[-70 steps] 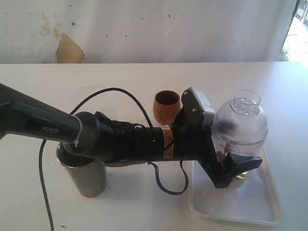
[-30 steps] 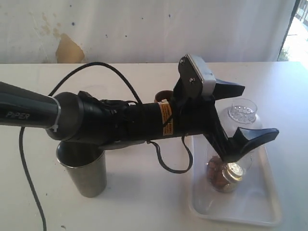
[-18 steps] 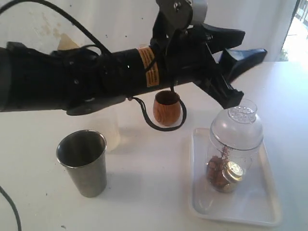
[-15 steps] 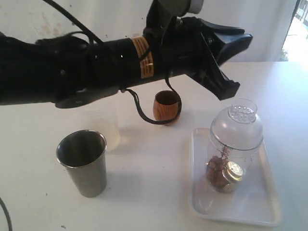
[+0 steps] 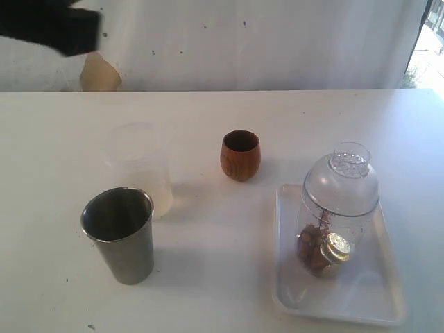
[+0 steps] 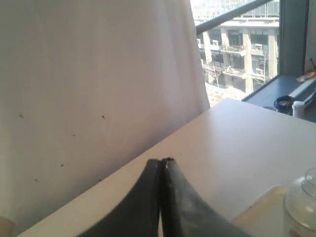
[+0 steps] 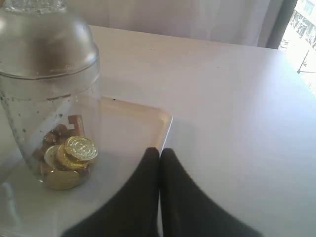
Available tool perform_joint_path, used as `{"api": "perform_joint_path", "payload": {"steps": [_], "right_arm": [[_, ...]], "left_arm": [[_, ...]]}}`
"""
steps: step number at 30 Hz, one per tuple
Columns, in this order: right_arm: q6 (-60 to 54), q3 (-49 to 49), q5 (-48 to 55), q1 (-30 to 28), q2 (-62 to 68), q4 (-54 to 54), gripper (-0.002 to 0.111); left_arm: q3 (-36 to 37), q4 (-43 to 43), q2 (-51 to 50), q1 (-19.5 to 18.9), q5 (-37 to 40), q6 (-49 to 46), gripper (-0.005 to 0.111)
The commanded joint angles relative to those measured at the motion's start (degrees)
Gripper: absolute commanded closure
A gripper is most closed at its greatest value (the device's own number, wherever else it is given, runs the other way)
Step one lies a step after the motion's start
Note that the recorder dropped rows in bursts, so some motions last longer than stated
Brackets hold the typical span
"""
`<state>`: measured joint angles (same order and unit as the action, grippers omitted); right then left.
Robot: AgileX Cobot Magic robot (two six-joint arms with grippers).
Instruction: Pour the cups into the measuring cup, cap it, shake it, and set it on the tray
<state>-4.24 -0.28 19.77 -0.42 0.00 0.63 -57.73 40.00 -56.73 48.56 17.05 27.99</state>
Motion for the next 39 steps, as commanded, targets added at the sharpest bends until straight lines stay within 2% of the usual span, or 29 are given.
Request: {"api": "perform_joint_path", "payload": {"steps": [1, 4, 8, 20, 39], "right_arm": [[0.1, 0.3, -0.2, -0.2, 0.0, -0.2, 0.108], [0.1, 0.3, -0.2, -0.2, 0.0, -0.2, 0.108], [0.1, 0.3, -0.2, -0.2, 0.0, -0.2, 0.108], [0.1, 0.3, -0.2, -0.2, 0.0, -0.2, 0.108], [0.1, 0.3, -0.2, -0.2, 0.0, -0.2, 0.108]], "left_arm": [[6.9, -1.1, 15.4, 0.2, 6.2, 0.5, 0.107], [11.0, -1.6, 26.0, 0.2, 10.0, 0.6, 0.107], [13.2, -2.3, 30.1, 0.2, 9.7, 0.6, 0.107], [15.0, -2.7, 29.9, 0.2, -0.1, 2.0, 0.107], [15.0, -2.7, 29.9, 0.2, -0.4, 1.8, 0.107]]}}
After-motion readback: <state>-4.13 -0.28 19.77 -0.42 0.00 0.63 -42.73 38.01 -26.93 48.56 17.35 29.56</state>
